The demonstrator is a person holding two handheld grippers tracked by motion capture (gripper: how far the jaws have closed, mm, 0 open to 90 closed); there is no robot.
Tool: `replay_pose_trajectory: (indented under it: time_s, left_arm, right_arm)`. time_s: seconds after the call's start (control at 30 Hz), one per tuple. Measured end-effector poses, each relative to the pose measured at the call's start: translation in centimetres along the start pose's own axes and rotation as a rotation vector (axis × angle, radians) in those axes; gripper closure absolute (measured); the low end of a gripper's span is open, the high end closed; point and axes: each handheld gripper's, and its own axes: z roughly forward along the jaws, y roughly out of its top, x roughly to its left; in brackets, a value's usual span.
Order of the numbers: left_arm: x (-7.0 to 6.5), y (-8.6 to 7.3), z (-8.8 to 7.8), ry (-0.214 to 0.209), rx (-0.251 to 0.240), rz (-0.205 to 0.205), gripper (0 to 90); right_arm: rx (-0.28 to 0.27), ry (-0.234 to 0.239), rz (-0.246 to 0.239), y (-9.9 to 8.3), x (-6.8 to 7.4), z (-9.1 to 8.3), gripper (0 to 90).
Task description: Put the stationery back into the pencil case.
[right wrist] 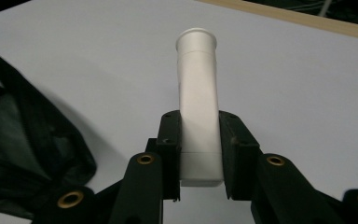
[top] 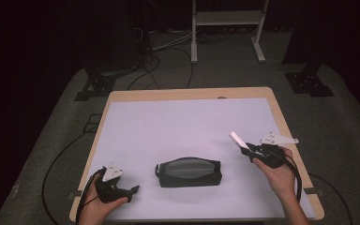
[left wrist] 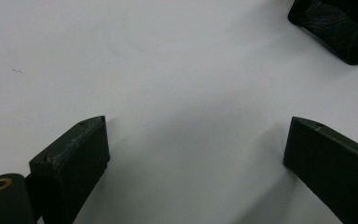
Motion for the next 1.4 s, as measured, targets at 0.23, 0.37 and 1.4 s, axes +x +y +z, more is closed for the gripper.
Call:
replay_pose_trajectory:
  time_s: [0.23, 0.37, 1.4]
  left_arm:
    - [0.0, 0.0, 0.0, 0.000, 0.000, -0.001, 5.9]
    - [0.0, 0.0, 0.0, 0.000, 0.000, 0.000, 5.9]
    - [0.0, 0.0, 0.0, -0.001, -0.002, -0.004, 5.9]
  right_arm:
    - [-0.012, 0.085, -0.049, 0.9, 1.4, -0.2, 70.4]
    - [-0.022, 0.156, -0.089, 1.6, 2.4, -0.3, 70.4]
    - [0.100, 0.535, -0.346, 4.0, 9.8, 4.6, 70.3]
